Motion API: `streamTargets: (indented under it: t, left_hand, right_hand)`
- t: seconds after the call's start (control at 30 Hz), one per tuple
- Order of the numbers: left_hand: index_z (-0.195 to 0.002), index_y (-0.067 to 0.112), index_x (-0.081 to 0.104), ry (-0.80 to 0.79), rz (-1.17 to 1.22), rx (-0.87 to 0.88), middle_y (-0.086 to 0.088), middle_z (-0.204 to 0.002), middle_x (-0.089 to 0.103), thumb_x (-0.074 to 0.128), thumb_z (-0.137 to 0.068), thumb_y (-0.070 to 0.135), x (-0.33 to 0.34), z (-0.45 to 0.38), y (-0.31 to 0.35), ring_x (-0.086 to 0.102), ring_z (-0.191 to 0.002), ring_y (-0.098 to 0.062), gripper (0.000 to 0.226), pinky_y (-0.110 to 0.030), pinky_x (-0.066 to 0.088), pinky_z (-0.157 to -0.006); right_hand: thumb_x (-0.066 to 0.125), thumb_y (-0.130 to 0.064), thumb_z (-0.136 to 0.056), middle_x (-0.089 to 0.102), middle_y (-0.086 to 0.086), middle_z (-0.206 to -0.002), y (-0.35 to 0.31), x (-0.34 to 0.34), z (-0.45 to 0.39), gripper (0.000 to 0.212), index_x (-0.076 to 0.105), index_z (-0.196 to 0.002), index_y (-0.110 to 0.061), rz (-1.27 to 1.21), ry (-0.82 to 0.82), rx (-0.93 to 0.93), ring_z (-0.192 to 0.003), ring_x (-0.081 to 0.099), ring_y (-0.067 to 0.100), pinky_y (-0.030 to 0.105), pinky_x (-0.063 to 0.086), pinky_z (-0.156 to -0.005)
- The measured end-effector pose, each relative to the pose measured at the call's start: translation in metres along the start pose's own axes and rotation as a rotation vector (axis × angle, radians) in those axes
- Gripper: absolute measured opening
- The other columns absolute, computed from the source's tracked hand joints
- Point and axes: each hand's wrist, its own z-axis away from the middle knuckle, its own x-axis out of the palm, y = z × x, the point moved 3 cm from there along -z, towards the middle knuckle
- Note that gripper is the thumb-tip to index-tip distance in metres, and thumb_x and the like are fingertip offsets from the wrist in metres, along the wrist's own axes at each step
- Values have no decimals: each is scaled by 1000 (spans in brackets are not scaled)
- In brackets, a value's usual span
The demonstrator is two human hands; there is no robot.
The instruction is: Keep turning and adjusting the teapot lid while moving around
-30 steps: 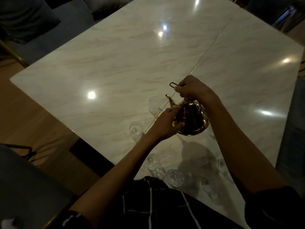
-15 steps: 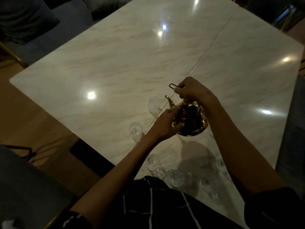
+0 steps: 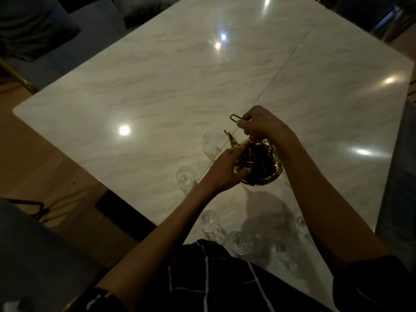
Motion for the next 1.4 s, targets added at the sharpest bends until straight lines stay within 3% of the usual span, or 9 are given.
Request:
streamTargets:
  t: [0.47, 0.77, 0.97, 1.17, 1.4]
  left_hand:
    - [-152, 20, 31, -7, -1, 0, -11, -141, 52, 65, -91, 28, -3, 1, -5, 48, -128, -23, 71, -26, 38, -95]
    - [-153, 23, 28, -63, -17, -19, -10, -142, 51, 63, -92, 31, -6, -2, -14, 47, -129, -23, 71, -34, 43, -100]
    - [-152, 23, 30, -75, -34, -10, -9, -140, 52, 63, -91, 30, -6, -7, -24, 47, -127, -22, 70, -25, 35, -92]
    - [-152, 23, 30, -84, -21, -24, -9, -140, 51, 62, -91, 30, -6, -3, -29, 48, -125, -22, 69, -25, 35, -89]
    - [-150, 22, 36, -24, -10, -58, -10, -145, 47, 61, -90, 29, -7, 21, -30, 46, -130, -24, 66, -28, 40, -97]
  right_hand:
    - [56, -21, -97, 67, 15, -87, 1, 7, -1, 32, 69, -112, 4, -31, 6, 14, -74, 65, 25, 37, 57, -74]
    - [56, -21, -96, 71, 22, -94, 3, 14, -6, 32, 70, -109, 5, -54, 16, 39, -73, 65, 27, 41, 57, -78]
    - [56, -23, -96, 72, 20, -96, 6, 18, -10, 32, 71, -109, 2, -82, 28, 73, -88, 71, 34, 46, 57, -85]
    - [56, -27, -96, 71, 15, -87, 9, 28, -7, 33, 72, -105, -1, -77, 39, 52, -86, 71, 31, 41, 57, -80]
    - [57, -31, -95, 72, 13, -99, 11, 45, 3, 31, 73, -109, -9, -63, -29, -6, -89, 70, 26, 40, 57, -81]
